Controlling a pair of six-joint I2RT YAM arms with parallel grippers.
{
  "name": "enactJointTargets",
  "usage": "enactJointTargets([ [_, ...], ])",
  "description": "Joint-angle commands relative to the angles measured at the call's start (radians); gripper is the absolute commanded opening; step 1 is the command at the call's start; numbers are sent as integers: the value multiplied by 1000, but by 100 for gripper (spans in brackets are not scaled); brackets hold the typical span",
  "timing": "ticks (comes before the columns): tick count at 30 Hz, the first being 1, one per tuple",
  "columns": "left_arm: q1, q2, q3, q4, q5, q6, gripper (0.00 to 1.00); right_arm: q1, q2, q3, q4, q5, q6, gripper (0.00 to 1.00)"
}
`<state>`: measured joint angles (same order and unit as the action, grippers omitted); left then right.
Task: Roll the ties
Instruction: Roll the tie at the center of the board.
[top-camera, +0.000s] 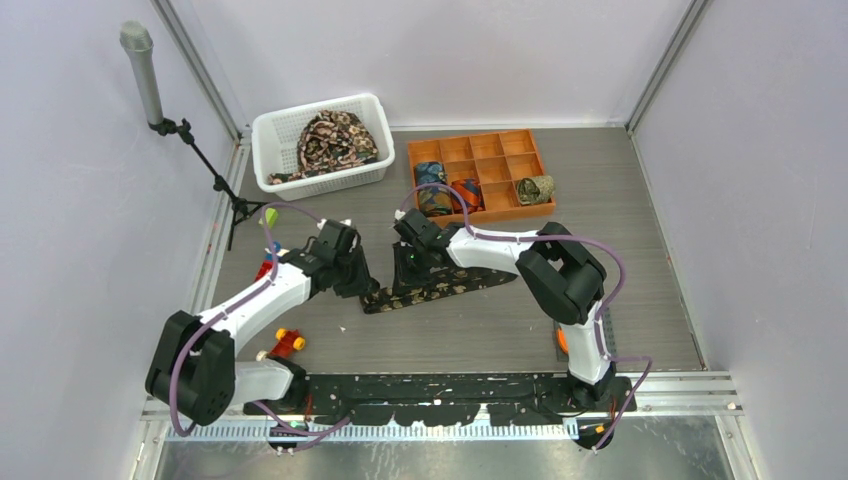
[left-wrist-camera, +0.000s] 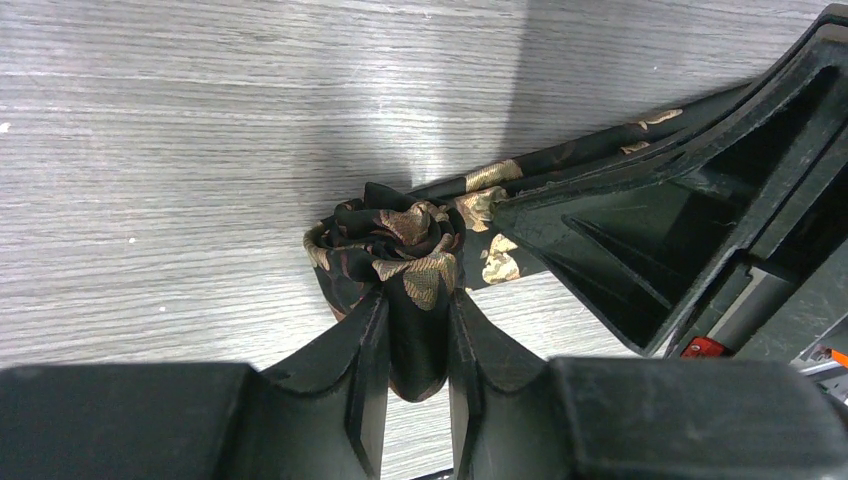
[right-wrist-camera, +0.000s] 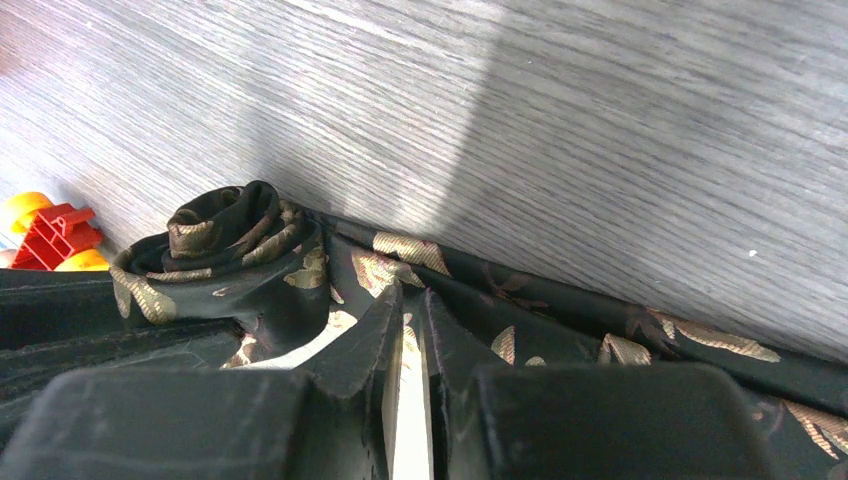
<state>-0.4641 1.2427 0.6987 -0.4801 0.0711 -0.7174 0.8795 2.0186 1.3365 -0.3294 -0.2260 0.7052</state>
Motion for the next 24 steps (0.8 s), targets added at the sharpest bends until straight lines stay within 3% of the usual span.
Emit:
enactJointTargets([
  [1,-20,27,33,0,-18,10,27,4,-26,-11,0,12,-16,17],
  [11,-49,58,60,-6,-24,15,47,4,-25,-12,6,4,-13,16],
  [24,-81,52,64,41,6,2,49,3,-33,-6,6,0,-13,16],
])
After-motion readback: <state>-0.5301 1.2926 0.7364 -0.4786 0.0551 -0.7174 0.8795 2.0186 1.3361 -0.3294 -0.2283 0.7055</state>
